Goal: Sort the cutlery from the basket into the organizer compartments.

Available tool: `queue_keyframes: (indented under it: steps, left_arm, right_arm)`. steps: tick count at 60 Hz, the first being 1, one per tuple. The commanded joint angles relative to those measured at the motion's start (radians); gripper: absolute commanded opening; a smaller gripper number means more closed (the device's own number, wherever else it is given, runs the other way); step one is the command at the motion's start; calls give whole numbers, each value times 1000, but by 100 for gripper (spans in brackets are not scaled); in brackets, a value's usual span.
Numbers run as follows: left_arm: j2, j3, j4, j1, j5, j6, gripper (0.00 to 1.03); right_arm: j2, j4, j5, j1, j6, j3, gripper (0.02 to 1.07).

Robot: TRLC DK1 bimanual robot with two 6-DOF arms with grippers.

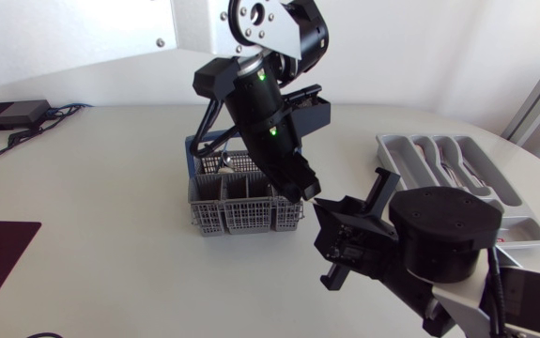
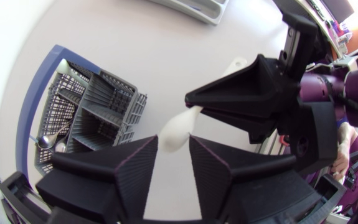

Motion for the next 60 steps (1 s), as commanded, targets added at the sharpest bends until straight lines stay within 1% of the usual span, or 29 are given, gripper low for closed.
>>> queue_keyframes:
  steps: [1, 4, 8, 19, 26, 33, 41, 45, 48, 60]
  left_arm:
    - [-14, 36, 17, 14, 27, -38, 78]
    - [-23, 33, 31, 11, 46, -41, 89]
    - [-37, 30, 40, 8, 52, -45, 98]
    - [-85, 0, 94, 18, 52, -59, 98]
    - [-125, -62, 164, 35, 47, -64, 98]
    - [-163, -109, 229, 51, 36, -64, 98]
    - [-223, -186, 321, 51, -2, -62, 98]
    - [-266, -249, 398, 46, -51, -55, 98]
    - [-286, -280, 428, 40, -71, -45, 98]
    - [-362, -393, 540, 38, -129, -15, 98]
  right_arm:
    - [-17, -17, 4, 12, 1, -18, 11]
    - [-26, -29, 4, 16, 10, -20, 11]
    - [-39, -44, 4, 16, 15, -23, 11]
    - [-98, -97, 1, 5, 18, -38, 11]
    - [-138, -146, -21, -18, 24, -44, 11]
    - [-192, -236, -76, -65, 42, -33, 11]
    - [-238, -360, -142, -123, 61, 2, 11]
    - [-258, -431, -196, -171, 73, 29, 11]
    - [-261, -469, -239, -215, 73, 48, 11]
    - [-243, -603, -506, -487, 36, 132, 11]
